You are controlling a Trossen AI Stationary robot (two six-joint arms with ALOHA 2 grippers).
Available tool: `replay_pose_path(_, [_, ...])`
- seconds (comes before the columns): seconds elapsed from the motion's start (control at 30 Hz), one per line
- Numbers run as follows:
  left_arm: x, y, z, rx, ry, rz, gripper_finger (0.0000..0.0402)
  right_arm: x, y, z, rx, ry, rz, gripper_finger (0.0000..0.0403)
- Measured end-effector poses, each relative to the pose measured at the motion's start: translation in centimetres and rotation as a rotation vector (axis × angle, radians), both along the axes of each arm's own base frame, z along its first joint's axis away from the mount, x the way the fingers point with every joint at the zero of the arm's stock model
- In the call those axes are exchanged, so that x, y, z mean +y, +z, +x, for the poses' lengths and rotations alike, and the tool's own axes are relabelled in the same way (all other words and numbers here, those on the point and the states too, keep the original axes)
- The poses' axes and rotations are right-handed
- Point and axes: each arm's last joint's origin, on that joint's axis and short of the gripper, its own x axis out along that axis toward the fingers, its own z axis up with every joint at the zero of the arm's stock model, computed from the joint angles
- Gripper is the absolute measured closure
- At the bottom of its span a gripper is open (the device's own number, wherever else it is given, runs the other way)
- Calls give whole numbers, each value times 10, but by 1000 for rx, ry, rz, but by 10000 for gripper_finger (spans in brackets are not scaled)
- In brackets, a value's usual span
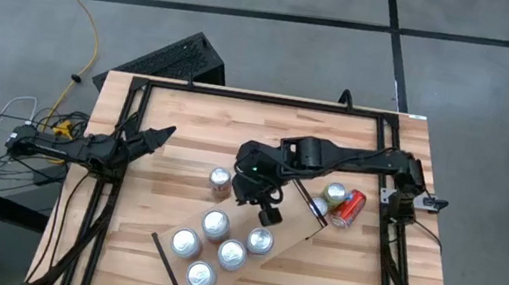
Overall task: Place canned beverage on shelf
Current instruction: Adjust the orange white soda can on the shelf
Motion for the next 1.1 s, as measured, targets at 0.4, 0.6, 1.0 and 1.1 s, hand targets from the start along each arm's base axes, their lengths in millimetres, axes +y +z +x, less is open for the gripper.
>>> replay_pose_path(0.4, [0,0,0,-6,7,-7,51,-32,60,-67,-71,38,40,403])
replay_pose_path(0.6, [0,0,-1,-6,25,-8,51,-72,62,-140,-186,-111,157,403])
replay_pose_path(1.0, [2,-1,-2,4,105,-9,51,-78,-11,-125,-651,-82,437,403])
replay_pose_path(1.1, [2,-1,-3,11,120,-5,51,-73,-35,-105,-549,-14,493,403])
